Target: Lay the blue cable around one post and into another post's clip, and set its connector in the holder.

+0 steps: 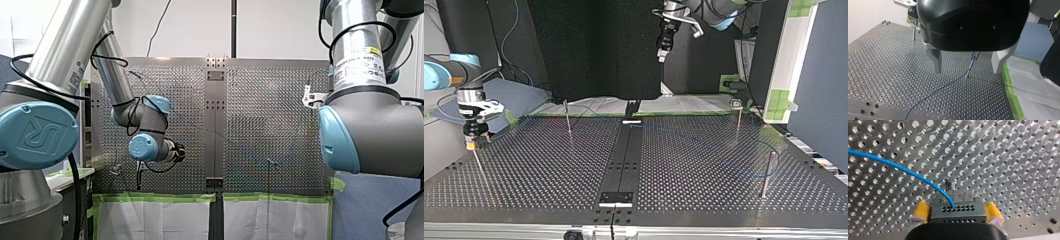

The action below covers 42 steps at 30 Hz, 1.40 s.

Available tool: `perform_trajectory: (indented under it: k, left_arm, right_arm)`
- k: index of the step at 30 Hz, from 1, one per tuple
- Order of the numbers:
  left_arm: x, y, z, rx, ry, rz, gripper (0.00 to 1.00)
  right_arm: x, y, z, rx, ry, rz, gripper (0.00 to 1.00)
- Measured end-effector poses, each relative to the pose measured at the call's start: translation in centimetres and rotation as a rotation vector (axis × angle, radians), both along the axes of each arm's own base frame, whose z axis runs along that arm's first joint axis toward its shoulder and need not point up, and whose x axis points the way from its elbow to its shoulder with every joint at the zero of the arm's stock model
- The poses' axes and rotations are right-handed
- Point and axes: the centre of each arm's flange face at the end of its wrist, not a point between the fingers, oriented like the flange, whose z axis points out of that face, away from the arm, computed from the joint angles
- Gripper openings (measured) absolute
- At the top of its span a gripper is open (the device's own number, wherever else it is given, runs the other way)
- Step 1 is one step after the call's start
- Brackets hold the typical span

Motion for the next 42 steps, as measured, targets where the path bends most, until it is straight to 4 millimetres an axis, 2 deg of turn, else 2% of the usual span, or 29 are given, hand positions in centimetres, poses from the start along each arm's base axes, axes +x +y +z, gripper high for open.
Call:
perform_trajectory:
  k: [42]
  left_arm:
    - [0.21, 0.07, 0.04, -0.004, -0.005, 0.003, 1.0]
  right_arm:
    - [-0.2, -0.09, 0.02, -0.003, -0.003, -0.03, 1.0]
